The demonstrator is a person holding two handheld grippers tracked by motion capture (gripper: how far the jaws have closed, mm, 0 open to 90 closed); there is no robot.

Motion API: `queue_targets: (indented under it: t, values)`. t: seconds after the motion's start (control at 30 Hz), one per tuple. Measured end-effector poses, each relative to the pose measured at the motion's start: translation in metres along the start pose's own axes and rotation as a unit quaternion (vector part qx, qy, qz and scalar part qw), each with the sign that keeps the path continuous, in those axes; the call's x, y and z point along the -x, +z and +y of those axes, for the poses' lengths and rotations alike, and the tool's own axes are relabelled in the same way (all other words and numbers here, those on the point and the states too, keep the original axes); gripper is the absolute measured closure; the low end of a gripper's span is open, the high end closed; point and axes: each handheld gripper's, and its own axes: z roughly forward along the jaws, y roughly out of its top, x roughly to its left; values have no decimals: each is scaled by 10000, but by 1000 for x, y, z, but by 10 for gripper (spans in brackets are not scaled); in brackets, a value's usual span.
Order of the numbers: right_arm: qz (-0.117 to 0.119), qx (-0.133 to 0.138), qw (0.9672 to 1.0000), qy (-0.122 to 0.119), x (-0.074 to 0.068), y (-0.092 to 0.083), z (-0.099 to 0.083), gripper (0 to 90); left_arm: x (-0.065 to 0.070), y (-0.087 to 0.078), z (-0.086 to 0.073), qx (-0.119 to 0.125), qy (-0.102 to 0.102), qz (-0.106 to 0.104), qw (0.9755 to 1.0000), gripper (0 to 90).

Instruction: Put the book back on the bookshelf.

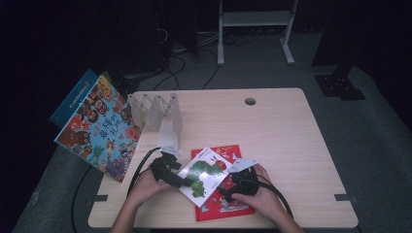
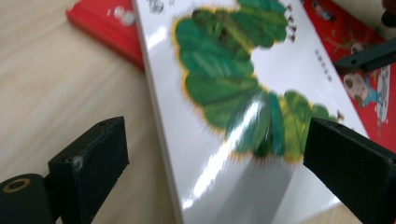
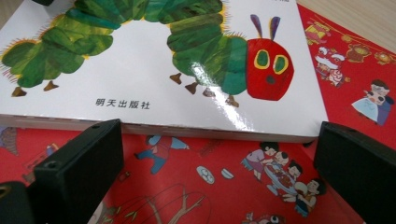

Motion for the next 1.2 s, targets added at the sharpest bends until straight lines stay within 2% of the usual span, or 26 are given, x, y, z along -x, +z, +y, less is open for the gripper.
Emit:
queue_targets:
  t: [0.17,0.33,0.4,0.47,0.67,0.87,0.97,1.07,1.2]
  values:
    - [66,-27,10000,-55,-6,-3,-2,8,-1,-4,-11,-162,-157,-77,9997,58]
    - [69,147,9998,-80,-16,0,-4,6,1,-1,-13,-209,-171,-218,9994,55]
    - [28,207,9998,-54,-17,1,-4,1,5,2,-11,-195,-172,-411,9988,74]
    - [-28,326,9995,-18,-19,4,-5,0,8,4,-8,-274,-158,-307,9990,55]
    - [-72,349,9994,10,-21,4,-5,0,5,3,-7,-213,-420,-453,9979,55]
    - [-102,361,9993,-6,-21,3,-5,0,5,2,-4,-251,-446,-456,9976,55]
    - [-119,370,9992,-17,-21,3,-6,0,5,-7,-2,-36,-454,-554,9974,57]
    - [-148,374,9992,-36,-21,3,-6,0,9,-21,2,307,-372,-681,9965,69]
    - [-162,352,9992,23,-20,3,-5,0,14,-37,8,676,-217,-876,9936,120]
